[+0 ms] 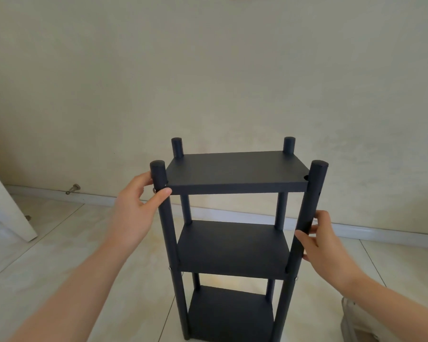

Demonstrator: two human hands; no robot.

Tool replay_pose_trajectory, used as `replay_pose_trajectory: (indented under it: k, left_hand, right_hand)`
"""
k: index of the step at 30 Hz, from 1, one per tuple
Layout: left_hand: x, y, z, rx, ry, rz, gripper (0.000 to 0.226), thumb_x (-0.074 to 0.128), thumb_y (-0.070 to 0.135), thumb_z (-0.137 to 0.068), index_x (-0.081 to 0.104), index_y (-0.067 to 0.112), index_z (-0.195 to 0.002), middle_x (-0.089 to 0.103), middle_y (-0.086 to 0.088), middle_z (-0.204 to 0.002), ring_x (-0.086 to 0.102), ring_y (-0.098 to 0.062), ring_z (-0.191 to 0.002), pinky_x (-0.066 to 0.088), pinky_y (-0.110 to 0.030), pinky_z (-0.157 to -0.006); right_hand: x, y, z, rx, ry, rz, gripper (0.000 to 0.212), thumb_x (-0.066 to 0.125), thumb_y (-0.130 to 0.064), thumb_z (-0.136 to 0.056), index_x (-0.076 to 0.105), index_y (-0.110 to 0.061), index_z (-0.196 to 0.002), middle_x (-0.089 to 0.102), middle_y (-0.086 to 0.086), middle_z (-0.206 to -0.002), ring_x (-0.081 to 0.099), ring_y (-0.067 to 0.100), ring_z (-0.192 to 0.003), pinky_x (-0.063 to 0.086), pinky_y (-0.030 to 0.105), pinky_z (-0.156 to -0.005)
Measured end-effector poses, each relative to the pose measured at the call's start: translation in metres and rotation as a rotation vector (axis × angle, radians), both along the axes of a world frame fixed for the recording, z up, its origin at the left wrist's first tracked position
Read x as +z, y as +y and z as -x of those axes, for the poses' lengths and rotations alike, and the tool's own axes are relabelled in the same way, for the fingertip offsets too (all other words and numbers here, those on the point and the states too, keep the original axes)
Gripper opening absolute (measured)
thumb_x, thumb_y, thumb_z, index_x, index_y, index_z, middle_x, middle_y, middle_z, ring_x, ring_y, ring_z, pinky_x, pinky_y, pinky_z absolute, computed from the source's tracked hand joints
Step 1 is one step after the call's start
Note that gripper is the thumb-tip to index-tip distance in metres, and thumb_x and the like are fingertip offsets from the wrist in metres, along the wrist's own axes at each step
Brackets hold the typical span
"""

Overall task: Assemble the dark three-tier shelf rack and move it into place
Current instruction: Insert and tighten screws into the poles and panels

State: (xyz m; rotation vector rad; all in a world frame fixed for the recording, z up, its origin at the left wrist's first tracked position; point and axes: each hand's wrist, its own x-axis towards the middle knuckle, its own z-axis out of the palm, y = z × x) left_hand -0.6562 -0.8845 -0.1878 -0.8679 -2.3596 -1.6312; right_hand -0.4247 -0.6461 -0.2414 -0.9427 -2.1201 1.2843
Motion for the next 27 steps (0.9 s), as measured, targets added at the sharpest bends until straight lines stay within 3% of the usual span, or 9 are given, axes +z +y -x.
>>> replay_pose_trajectory:
  k: [2, 5, 9, 11, 14, 18, 20, 24, 27]
  left_hand:
    - [-0.002, 0.001, -0.004, 0.086, -0.063, -0.008, 0.028, 0.071, 0.033, -0.092, 0.056, 0.039, -0.116, 0.058, 0.028, -0.109, 0.054, 0.014, -0.098, 0.038, -0.011, -0.082]
    - [-0.005, 0.002, -0.016, 0.271, -0.204, -0.037, 0.033, 0.076, 0.043, -0.086, 0.055, 0.021, -0.097, 0.058, 0.006, -0.093, 0.056, -0.005, -0.083, 0.039, -0.022, -0.065]
    - [-0.009, 0.009, -0.037, 0.225, -0.36, -0.06, 0.04, 0.077, 0.043, -0.085, 0.064, 0.006, -0.079, 0.065, -0.007, -0.064, 0.063, -0.021, -0.063, 0.047, -0.028, -0.059]
    - [-0.007, 0.012, -0.045, 0.134, -0.532, -0.193, 0.032, 0.078, 0.039, -0.085, 0.069, 0.009, -0.083, 0.073, -0.005, -0.068, 0.073, -0.019, -0.065, 0.054, -0.024, -0.06]
    - [-0.002, 0.013, -0.048, -0.012, -0.723, -0.409, 0.027, 0.077, 0.032, -0.087, 0.07, 0.009, -0.099, 0.079, -0.005, -0.085, 0.077, -0.02, -0.08, 0.06, -0.026, -0.069]
    - [-0.003, 0.025, -0.056, -0.219, -0.904, -0.517, 0.045, 0.08, 0.032, -0.081, 0.066, 0.003, -0.113, 0.077, -0.014, -0.102, 0.076, -0.026, -0.096, 0.063, -0.03, -0.076]
    - [-0.003, 0.039, -0.067, -0.302, -0.982, -0.58, 0.052, 0.083, 0.03, -0.074, 0.062, 0.006, -0.116, 0.075, -0.018, -0.106, 0.075, -0.03, -0.098, 0.063, -0.036, -0.081]
    - [-0.002, 0.071, -0.092, -0.516, -1.032, -0.581, 0.051, 0.082, 0.027, -0.075, 0.06, 0.015, -0.119, 0.07, -0.015, -0.122, 0.073, -0.031, -0.104, 0.062, -0.037, -0.082]
    - [-0.002, 0.095, -0.115, -0.667, -1.068, -0.518, 0.045, 0.079, 0.026, -0.083, 0.061, 0.012, -0.123, 0.071, -0.014, -0.121, 0.072, -0.029, -0.107, 0.061, -0.034, -0.081]
  right_hand:
    - [0.001, -0.003, -0.002, 0.015, -0.006, 0.017, 0.028, 0.049, -0.013, -0.101, 0.032, -0.023, -0.121, 0.054, -0.003, -0.105, 0.062, 0.028, -0.103, 0.056, 0.046, -0.09]
    - [0.001, -0.003, -0.003, 0.011, -0.012, 0.052, 0.027, 0.054, -0.014, -0.099, 0.036, -0.019, -0.119, 0.057, -0.001, -0.109, 0.063, 0.028, -0.104, 0.057, 0.047, -0.09]
    - [0.007, -0.004, -0.007, 0.027, 0.004, 0.072, 0.023, 0.058, -0.015, -0.098, 0.041, -0.024, -0.108, 0.063, 0.003, -0.114, 0.064, 0.021, -0.1, 0.057, 0.039, -0.083]
    - [0.015, -0.005, -0.008, 0.028, 0.047, 0.071, 0.027, 0.061, -0.019, -0.097, 0.04, -0.028, -0.112, 0.064, 0.001, -0.114, 0.064, 0.017, -0.101, 0.054, 0.033, -0.081]
    - [0.039, 0.0, -0.011, 0.045, 0.166, 0.108, 0.041, 0.062, -0.025, -0.095, 0.036, -0.035, -0.125, 0.069, -0.002, -0.11, 0.069, 0.014, -0.099, 0.054, 0.036, -0.085]
    - [0.073, 0.008, -0.018, 0.169, 0.223, 0.144, 0.042, 0.06, -0.03, -0.096, 0.04, -0.043, -0.131, 0.074, -0.014, -0.1, 0.073, 0.012, -0.093, 0.054, 0.037, -0.081]
    - [0.08, 0.006, -0.018, 0.186, 0.227, 0.185, 0.039, 0.06, -0.037, -0.095, 0.046, -0.043, -0.131, 0.074, -0.009, -0.102, 0.074, 0.017, -0.089, 0.054, 0.04, -0.083]
    - [0.08, -0.007, -0.007, 0.088, 0.214, 0.125, 0.035, 0.055, -0.042, -0.097, 0.05, -0.036, -0.131, 0.068, -0.006, -0.108, 0.073, 0.012, -0.078, 0.054, 0.041, -0.091]
    - [0.076, -0.012, -0.001, 0.016, 0.275, 0.118, 0.038, 0.057, -0.036, -0.098, 0.051, -0.032, -0.135, 0.068, -0.005, -0.106, 0.071, 0.009, -0.074, 0.054, 0.038, -0.089]
